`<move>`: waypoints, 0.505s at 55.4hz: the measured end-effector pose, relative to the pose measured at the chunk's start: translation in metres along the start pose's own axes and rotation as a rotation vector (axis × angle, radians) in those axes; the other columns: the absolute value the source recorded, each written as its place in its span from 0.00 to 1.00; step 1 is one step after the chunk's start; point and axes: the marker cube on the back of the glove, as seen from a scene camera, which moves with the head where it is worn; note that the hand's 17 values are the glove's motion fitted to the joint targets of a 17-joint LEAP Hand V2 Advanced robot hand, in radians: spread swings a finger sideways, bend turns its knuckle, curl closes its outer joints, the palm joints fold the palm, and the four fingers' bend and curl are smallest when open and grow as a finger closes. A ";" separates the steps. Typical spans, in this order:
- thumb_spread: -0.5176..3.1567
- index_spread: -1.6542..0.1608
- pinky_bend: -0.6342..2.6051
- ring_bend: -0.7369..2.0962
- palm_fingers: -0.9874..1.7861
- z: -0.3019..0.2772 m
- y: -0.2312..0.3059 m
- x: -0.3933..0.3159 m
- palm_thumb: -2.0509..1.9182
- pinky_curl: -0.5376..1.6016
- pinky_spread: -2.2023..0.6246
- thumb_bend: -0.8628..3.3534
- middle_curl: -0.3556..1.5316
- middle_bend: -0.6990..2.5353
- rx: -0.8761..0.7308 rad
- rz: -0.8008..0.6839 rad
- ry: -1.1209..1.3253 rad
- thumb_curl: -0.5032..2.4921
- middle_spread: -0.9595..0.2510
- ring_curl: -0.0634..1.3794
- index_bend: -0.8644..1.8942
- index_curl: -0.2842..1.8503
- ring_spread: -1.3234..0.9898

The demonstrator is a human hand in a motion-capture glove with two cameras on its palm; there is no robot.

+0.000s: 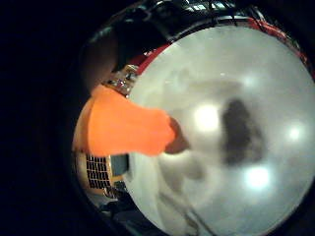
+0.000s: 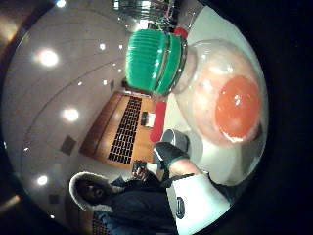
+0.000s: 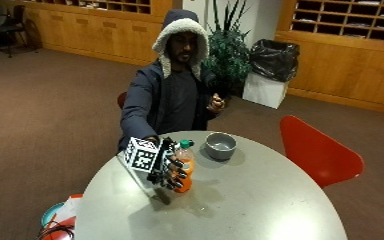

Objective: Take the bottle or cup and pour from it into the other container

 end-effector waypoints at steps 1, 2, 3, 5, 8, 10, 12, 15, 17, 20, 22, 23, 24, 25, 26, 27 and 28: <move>0.36 0.74 0.36 0.37 0.47 0.003 -0.001 0.001 0.65 0.42 0.90 0.20 0.36 0.30 0.010 -0.006 -0.007 0.30 0.85 0.23 0.36 0.23 0.66; 0.36 0.74 0.36 0.38 0.48 0.006 -0.002 0.003 0.66 0.42 0.90 0.20 0.36 0.30 0.020 -0.012 -0.014 0.30 0.84 0.23 0.36 0.23 0.66; 0.36 0.74 0.36 0.38 0.49 0.008 -0.003 0.004 0.66 0.42 0.90 0.20 0.36 0.30 0.032 -0.016 -0.020 0.30 0.84 0.23 0.36 0.23 0.66; 0.35 0.74 0.36 0.40 0.53 0.012 -0.005 0.006 0.68 0.42 0.90 0.21 0.36 0.30 0.059 -0.025 -0.038 0.30 0.82 0.25 0.35 0.23 0.65; 0.35 0.74 0.36 0.42 0.58 0.016 -0.009 0.008 0.69 0.41 0.89 0.21 0.37 0.31 0.107 -0.029 -0.077 0.30 0.79 0.26 0.35 0.23 0.64; 0.34 0.74 0.35 0.44 0.62 0.019 -0.011 0.008 0.71 0.41 0.89 0.21 0.37 0.32 0.128 -0.030 -0.106 0.31 0.76 0.26 0.35 0.23 0.62; 0.34 0.74 0.33 0.46 0.67 0.021 -0.011 0.007 0.73 0.41 0.89 0.22 0.38 0.33 0.136 -0.031 -0.129 0.32 0.72 0.27 0.36 0.23 0.60; 0.34 0.74 0.33 0.48 0.70 0.023 -0.013 0.007 0.74 0.40 0.88 0.22 0.39 0.33 0.141 -0.041 -0.142 0.32 0.69 0.29 0.35 0.23 0.57; 0.33 0.74 0.33 0.49 0.72 0.023 -0.013 0.007 0.75 0.41 0.87 0.22 0.39 0.33 0.139 -0.046 -0.140 0.33 0.67 0.30 0.34 0.23 0.56; 0.33 0.74 0.34 0.50 0.73 0.023 -0.013 0.007 0.76 0.41 0.86 0.21 0.39 0.32 0.131 -0.044 -0.137 0.33 0.65 0.31 0.34 0.23 0.54; 0.33 0.75 0.34 0.50 0.73 0.022 -0.013 0.006 0.76 0.42 0.85 0.21 0.39 0.32 0.130 -0.038 -0.136 0.33 0.64 0.31 0.34 0.23 0.53; 0.32 0.75 0.34 0.50 0.73 0.022 -0.013 0.006 0.76 0.42 0.84 0.21 0.39 0.32 0.127 -0.036 -0.134 0.33 0.64 0.31 0.34 0.23 0.53; 0.32 0.75 0.34 0.50 0.73 0.022 -0.012 0.005 0.76 0.42 0.84 0.21 0.39 0.32 0.124 -0.037 -0.132 0.34 0.64 0.31 0.34 0.23 0.53; 0.32 0.75 0.34 0.49 0.73 0.022 -0.011 0.005 0.76 0.42 0.83 0.20 0.39 0.32 0.120 -0.040 -0.129 0.34 0.63 0.31 0.34 0.23 0.53; 0.32 0.75 0.34 0.49 0.73 0.022 -0.010 0.005 0.76 0.42 0.83 0.20 0.39 0.32 0.117 -0.046 -0.124 0.34 0.63 0.31 0.34 0.23 0.53; 0.32 0.75 0.34 0.49 0.74 0.022 -0.008 0.004 0.76 0.42 0.83 0.20 0.39 0.32 0.115 -0.051 -0.119 0.34 0.62 0.31 0.34 0.23 0.52; 0.32 0.75 0.34 0.49 0.74 0.022 -0.007 0.003 0.77 0.42 0.83 0.20 0.40 0.31 0.114 -0.055 -0.113 0.34 0.62 0.31 0.34 0.23 0.52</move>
